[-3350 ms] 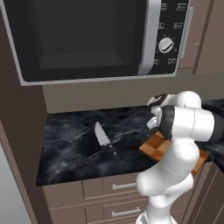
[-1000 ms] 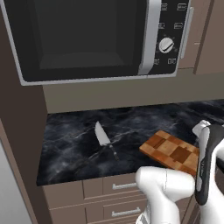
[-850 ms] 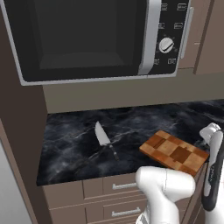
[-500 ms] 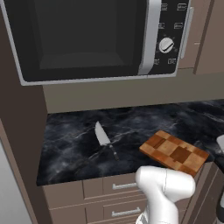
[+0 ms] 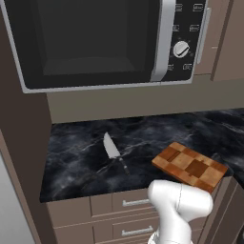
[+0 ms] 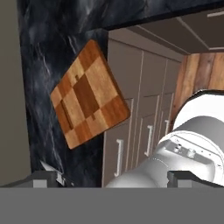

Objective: Move the cutting board and knife to the sink. Then move spray from the cabinet to the counter.

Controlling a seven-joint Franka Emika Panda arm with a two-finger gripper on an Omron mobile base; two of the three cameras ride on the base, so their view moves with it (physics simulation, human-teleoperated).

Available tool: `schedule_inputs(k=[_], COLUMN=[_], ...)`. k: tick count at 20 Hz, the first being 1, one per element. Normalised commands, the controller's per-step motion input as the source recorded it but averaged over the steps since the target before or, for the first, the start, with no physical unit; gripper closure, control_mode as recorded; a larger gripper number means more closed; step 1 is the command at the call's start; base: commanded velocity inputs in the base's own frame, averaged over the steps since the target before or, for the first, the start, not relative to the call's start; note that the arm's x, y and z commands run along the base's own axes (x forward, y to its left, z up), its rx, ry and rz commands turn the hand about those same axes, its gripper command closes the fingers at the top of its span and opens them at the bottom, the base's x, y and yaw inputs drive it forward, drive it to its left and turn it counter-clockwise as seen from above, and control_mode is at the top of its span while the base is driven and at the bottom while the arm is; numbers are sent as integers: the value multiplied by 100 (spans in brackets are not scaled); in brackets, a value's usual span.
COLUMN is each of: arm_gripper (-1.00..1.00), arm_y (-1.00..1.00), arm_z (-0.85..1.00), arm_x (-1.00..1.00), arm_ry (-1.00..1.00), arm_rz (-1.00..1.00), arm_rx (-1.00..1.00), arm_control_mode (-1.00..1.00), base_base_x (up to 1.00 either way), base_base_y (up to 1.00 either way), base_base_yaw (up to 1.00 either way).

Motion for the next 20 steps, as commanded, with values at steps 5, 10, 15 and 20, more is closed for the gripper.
schedule_inputs(k=[5,10,15,20], arm_gripper=[-100,-100,-100,-100], arm_y=[2,7,3,2], arm_z=[-7,-4,0,-5], arm_x=[-11,0,0,0], arm_ry=[-11,-19,-15,-9], arm_rz=[-6,0,0,0], arm_rx=[5,5,1,0], arm_control_mode=[-100,-100,-100,-100], base_base_x=[0,0,0,0], base_base_y=[0,0,0,0], base_base_yaw=[0,0,0,0])
